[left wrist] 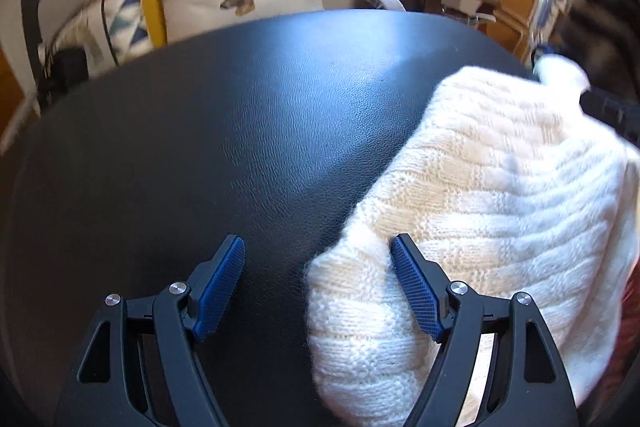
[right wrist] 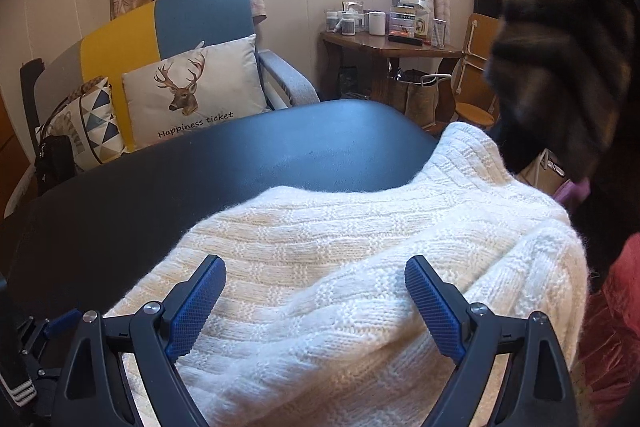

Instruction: Fold clothes

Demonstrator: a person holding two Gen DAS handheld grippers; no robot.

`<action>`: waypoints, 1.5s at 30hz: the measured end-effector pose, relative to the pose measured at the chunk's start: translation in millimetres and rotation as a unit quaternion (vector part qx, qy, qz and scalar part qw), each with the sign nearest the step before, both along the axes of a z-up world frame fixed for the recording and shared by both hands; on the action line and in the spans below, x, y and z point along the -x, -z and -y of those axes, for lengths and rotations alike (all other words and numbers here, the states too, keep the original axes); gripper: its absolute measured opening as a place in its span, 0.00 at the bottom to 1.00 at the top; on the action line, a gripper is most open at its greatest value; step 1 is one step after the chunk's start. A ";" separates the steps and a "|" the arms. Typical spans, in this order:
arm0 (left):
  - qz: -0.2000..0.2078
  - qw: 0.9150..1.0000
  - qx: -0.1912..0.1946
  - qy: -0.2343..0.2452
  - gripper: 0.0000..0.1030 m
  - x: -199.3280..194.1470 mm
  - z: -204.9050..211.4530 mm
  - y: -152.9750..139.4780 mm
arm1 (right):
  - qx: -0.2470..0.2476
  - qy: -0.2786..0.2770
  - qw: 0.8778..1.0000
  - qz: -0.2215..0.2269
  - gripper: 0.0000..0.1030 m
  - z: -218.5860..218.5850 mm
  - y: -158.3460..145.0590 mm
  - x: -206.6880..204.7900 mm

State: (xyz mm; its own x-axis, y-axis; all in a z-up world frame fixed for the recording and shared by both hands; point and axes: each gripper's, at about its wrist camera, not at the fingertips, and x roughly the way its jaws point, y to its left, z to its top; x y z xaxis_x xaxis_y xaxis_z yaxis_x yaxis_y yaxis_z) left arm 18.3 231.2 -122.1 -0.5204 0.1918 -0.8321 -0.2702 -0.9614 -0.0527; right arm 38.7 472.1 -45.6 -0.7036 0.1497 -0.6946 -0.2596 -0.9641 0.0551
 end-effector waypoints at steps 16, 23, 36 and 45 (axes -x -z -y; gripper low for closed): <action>0.011 0.998 -0.018 0.067 0.41 -20.6 -27.2 2.2 | -0.014 -0.012 1.000 0.009 0.91 -8.2 2.8 11.5; 0.011 0.993 -0.015 0.114 0.20 -24.1 -35.8 1.9 | -0.041 -0.017 0.997 0.060 0.91 -15.1 27.6 29.3; 0.002 0.995 -0.001 0.104 0.20 3.0 -6.8 -4.6 | -0.075 -0.037 0.986 0.142 0.99 -6.1 69.9 52.3; -0.007 0.994 0.028 0.101 0.20 12.8 15.9 -7.7 | -0.034 -0.043 0.984 0.169 1.00 14.5 75.7 63.7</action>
